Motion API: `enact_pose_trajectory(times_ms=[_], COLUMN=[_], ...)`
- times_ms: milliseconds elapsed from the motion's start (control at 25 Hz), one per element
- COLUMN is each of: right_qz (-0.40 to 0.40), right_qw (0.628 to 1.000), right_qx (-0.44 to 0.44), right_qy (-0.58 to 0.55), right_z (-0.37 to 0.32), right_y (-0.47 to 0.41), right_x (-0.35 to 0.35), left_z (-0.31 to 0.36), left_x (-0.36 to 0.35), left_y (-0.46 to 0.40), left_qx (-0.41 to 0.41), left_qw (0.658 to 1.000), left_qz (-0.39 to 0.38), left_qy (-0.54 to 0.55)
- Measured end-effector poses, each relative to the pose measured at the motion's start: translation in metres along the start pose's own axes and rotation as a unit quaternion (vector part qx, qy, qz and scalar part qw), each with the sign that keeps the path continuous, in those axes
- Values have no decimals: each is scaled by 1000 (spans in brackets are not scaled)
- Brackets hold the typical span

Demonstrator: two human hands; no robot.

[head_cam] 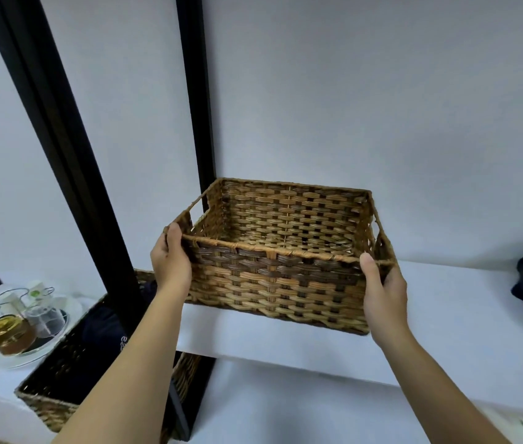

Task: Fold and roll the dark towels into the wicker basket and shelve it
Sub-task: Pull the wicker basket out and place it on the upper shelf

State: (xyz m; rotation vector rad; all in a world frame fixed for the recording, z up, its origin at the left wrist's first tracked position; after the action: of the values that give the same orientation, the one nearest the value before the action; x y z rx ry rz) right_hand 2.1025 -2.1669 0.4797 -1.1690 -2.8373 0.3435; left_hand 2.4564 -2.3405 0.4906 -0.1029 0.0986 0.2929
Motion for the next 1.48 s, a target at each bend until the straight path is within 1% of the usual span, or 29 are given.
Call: enact_pose_trajectory(times_ms=[240,360,440,480,520,560,600,640,720,760,800,840,880,920,1000,1080,1120,1200,1240,1280,1320,1360,1400,1440,1480], right_qz=[17,6,-19,-33,-46,-58,-68,-78,-89,-86,-80,-74,-69,-61,-47,-30,-24,-26,-23,-14,2,23,46,67,83], right_qw=[1000,1000,1000,999,998,997,996,995,991,989,986,985,984,984,983,976,967,941,926,910,892,870,847,826,808], right_qx=[-5,-14,-20,-21,-23,-25,-26,-23,-16,-15,-15,-14,-12,-9,1,24,42,85,106,129,153,173,183,176,151], right_qy=[5,8,14,23,33,44,54,64,96,121,144,157,164,165,176,213,251,328,361,393,426,461,497,532,564], right_z=[0,-4,-9,-13,-15,-16,-16,-15,-9,-7,-6,-6,-7,-8,-10,-12,-13,-20,-26,-34,-41,-47,-50,-47,-41], right_y=[3,5,6,5,6,7,9,12,17,17,16,14,11,6,-6,-24,-34,-52,-60,-70,-79,-90,-101,-115,-126], right_x=[1,1,2,4,5,7,11,15,28,39,51,65,79,97,137,184,208,250,269,292,315,337,359,383,406], left_z=[-3,1,10,16,25,38,51,63,77,77,74,68,62,56,48,45,46,50,54,58,61,59,52,41,26], left_x=[1,1,3,2,0,-6,-20,-38,-81,-102,-123,-142,-160,-178,-209,-228,-231,-234,-238,-253,-276,-306,-342,-381,-419], left_y=[-3,-1,5,10,17,27,41,60,107,136,164,187,206,218,225,224,223,226,235,255,285,319,349,376,398], left_qx=[1,-1,-39,-72,-120,-189,-272,-356,-504,-564,-609,-638,-654,-658,-647,-631,-616,-567,-547,-550,-580,-612,-625,-610,-569], left_qw=[1000,1000,999,996,990,975,949,909,802,748,704,671,647,634,626,636,653,706,724,730,723,706,692,687,691], left_qz=[-29,-25,-9,-1,3,-3,-24,-55,-116,-138,-156,-172,-184,-190,-179,-144,-126,-86,-74,-79,-106,-154,-222,-296,-363], left_qy=[5,-4,-26,-48,-79,-116,-158,-207,-299,-321,-330,-336,-346,-360,-396,-420,-421,-416,-413,-397,-362,-320,-285,-263,-260])
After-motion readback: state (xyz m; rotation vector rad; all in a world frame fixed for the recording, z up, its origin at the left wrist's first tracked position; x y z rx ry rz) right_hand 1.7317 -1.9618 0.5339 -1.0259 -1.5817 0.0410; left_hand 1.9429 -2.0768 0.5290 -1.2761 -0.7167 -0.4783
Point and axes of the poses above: each hand's wrist, its own y-axis away from the middle knuckle, its own x-axis out of the back of the hand, z = x × y, the point moved 8 cm from there along -y, towards the middle knuckle, and after that the axes turned 1 degree about -y, right-handed, at the moved point
